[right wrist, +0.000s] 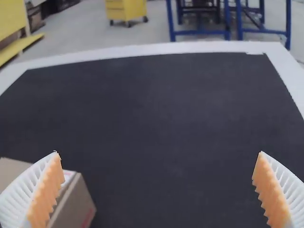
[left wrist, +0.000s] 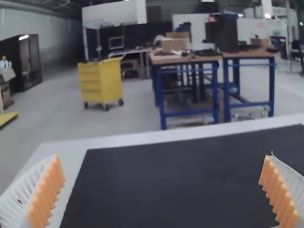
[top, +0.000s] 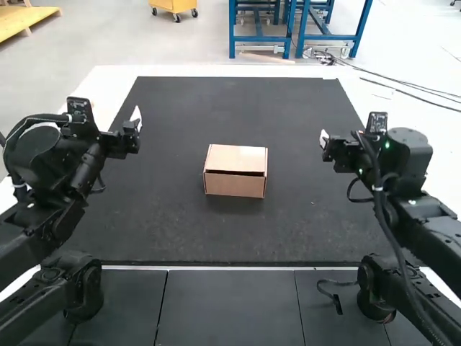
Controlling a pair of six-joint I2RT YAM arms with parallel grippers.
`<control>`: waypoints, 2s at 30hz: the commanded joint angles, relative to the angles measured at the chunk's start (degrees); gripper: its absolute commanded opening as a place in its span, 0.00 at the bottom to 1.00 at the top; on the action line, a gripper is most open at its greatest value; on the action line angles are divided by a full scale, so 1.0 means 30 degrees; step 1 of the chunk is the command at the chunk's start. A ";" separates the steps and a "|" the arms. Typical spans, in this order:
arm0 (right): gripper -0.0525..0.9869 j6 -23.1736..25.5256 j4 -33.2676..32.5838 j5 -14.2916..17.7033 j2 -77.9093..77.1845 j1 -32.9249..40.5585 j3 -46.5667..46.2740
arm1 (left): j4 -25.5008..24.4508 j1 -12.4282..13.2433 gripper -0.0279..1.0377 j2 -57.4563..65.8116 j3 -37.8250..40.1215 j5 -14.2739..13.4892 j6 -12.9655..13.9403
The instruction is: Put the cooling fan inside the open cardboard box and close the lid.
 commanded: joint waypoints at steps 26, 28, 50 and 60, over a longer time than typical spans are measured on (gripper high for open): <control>0.92 -0.0829 0.2107 -0.1603 -0.7635 -0.3136 -0.7865 | -0.1803 0.1119 0.93 -0.8084 -0.5337 0.2599 0.0571; 0.92 -0.0712 0.1170 -0.1691 -0.8982 -0.3195 -0.7865 | -0.1832 0.1647 0.93 -0.8084 -0.5308 0.2745 0.0542; 0.92 0.1134 -0.1731 0.2235 -0.9773 -0.3077 -0.7806 | -0.5670 0.5397 0.93 -0.8084 -0.5278 0.7784 -0.0396; 0.92 0.0431 -0.3752 0.3612 -0.9803 -0.1642 -0.7865 | -0.6256 0.6422 0.93 -0.8084 -0.5278 0.8370 0.0454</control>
